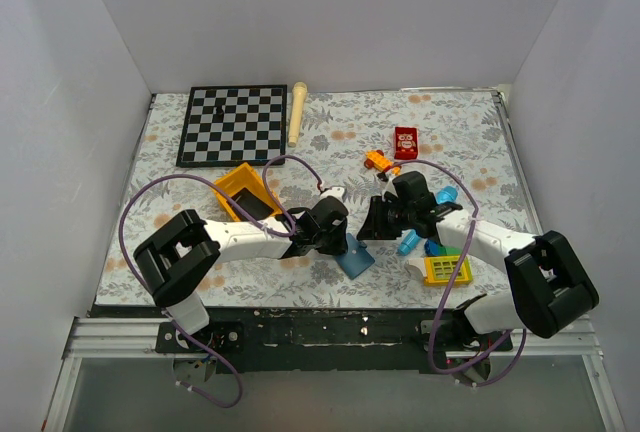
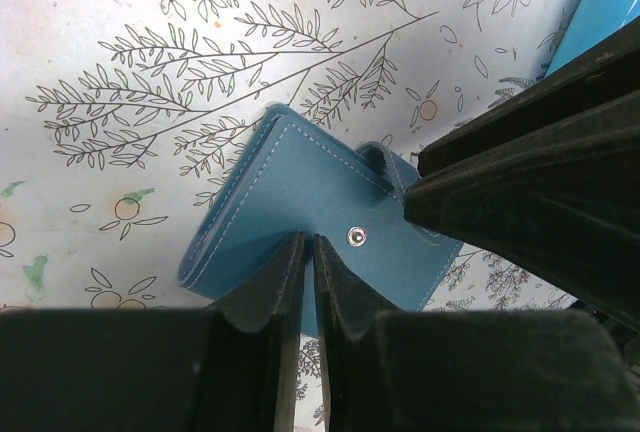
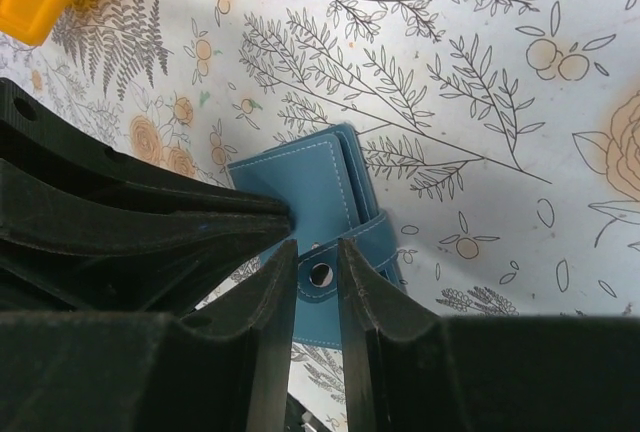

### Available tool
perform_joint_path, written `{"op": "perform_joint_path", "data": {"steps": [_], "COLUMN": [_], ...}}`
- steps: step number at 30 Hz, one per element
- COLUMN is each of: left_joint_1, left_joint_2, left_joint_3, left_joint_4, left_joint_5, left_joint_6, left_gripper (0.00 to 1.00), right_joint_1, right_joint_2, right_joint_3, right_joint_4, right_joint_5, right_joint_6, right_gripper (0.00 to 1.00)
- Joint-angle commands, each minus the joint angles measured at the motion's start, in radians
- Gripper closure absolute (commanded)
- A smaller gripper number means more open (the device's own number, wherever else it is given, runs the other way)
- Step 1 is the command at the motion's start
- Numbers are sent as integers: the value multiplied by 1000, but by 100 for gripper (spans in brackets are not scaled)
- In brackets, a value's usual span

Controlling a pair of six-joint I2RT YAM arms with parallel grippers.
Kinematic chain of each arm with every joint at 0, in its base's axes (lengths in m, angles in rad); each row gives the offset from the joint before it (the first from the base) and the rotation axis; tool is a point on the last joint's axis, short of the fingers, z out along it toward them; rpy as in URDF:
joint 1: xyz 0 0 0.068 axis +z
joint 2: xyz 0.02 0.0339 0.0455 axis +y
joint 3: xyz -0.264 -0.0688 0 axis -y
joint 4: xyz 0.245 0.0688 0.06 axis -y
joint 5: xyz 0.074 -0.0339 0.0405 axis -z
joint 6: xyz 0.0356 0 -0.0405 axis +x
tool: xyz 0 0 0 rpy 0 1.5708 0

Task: Put the credit cards into the card holder
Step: Close the card holder at the center of the board.

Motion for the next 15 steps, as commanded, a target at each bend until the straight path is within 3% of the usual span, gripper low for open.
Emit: {"op": "perform_joint_path", "data": {"steps": [1, 15], "left_joint_1": [-3, -3], "left_joint_2": [1, -4], "left_joint_3": [8, -4], "left_joint_4": [-4, 0], "left_joint_5": [-3, -4], "left_joint_6": [1, -2], "left_gripper": [92, 92], "right_joint_1": [12, 43], "right_joint_2": [7, 35], "right_joint_3": [-16, -31], "right_joint_4": [57, 107], "right_joint_5": [-28, -40], "right_joint_6": [18, 52], "right_gripper": [69, 74]}}
